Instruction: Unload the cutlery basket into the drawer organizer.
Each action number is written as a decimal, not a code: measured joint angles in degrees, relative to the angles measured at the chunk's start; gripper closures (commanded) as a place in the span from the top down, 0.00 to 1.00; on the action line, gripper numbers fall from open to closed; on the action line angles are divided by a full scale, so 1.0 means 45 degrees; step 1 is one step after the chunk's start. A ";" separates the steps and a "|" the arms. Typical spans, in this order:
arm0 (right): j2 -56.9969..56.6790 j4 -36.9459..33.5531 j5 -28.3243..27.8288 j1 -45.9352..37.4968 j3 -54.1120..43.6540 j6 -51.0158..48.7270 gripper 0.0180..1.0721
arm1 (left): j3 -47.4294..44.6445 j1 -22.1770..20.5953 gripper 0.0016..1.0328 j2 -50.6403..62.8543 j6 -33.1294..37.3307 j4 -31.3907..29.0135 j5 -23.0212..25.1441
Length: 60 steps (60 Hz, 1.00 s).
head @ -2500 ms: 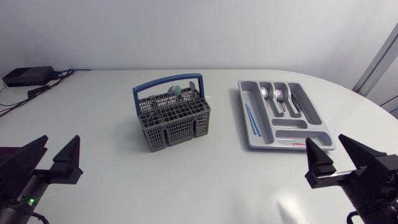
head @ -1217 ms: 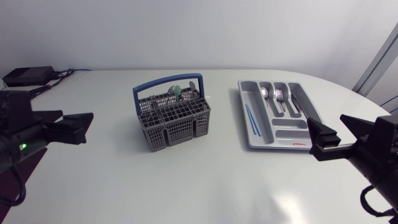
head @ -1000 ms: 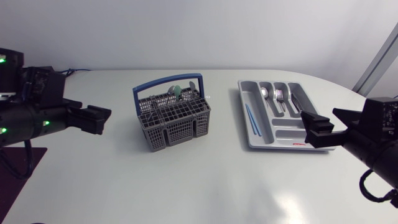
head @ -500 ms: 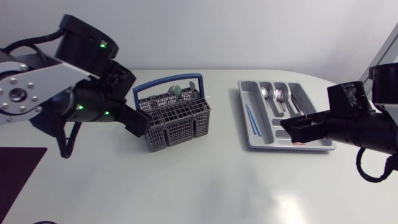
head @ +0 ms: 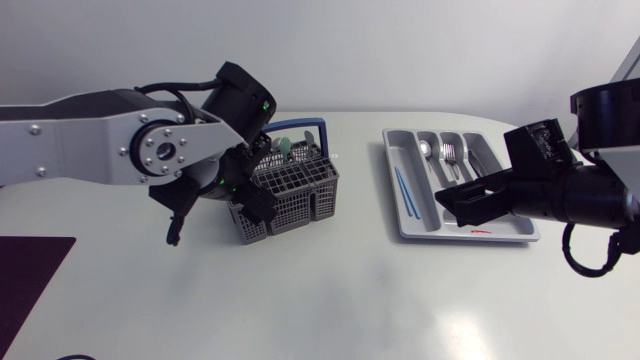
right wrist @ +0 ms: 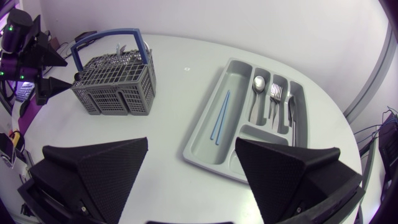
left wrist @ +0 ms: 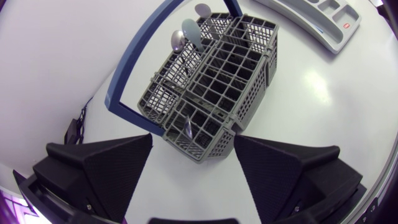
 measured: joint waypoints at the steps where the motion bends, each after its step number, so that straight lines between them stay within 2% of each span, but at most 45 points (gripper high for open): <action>1: 0.0010 0.0000 0.0005 0.0005 0.0000 0.0000 0.96 | 0.0000 0.0005 0.79 0.0044 0.0000 0.0034 -0.0005; 7: 0.0010 0.0010 0.0010 0.0053 0.0000 0.0000 0.96 | 0.0019 0.0053 0.70 0.0238 0.0000 0.0151 -0.0049; 12: 0.0010 0.0044 0.0005 0.0083 0.0000 0.0000 0.96 | 0.0024 0.0151 0.57 0.0325 -0.0005 0.0330 -0.0058; 16: 0.0019 0.0083 0.0010 0.0092 0.0000 0.0000 0.96 | 0.0024 0.0262 0.54 0.0364 -0.0005 0.0452 -0.0087; 27: 0.0087 0.0131 0.0005 0.0107 0.0000 0.0005 0.96 | 0.0024 0.0437 0.52 0.0505 -0.0005 0.0772 -0.0092; 31: 0.0087 0.0189 0.0010 0.0160 -0.0005 0.0005 0.96 | 0.0024 0.0437 0.42 0.0583 -0.0010 0.0816 -0.0092; 37: 0.0087 0.0194 0.0010 0.0219 -0.0005 0.0005 0.96 | 0.0024 0.0437 0.36 0.0675 -0.0010 0.0903 -0.0092; 45: 0.0087 0.0194 0.0010 0.0248 -0.0005 0.0000 0.96 | 0.0024 0.0437 0.32 0.0695 -0.0010 0.1205 -0.0233; 60: 0.0087 0.0194 0.0010 0.0330 -0.0019 0.0005 0.96 | 0.0024 0.0437 0.32 0.1088 -0.0044 0.1409 -0.0680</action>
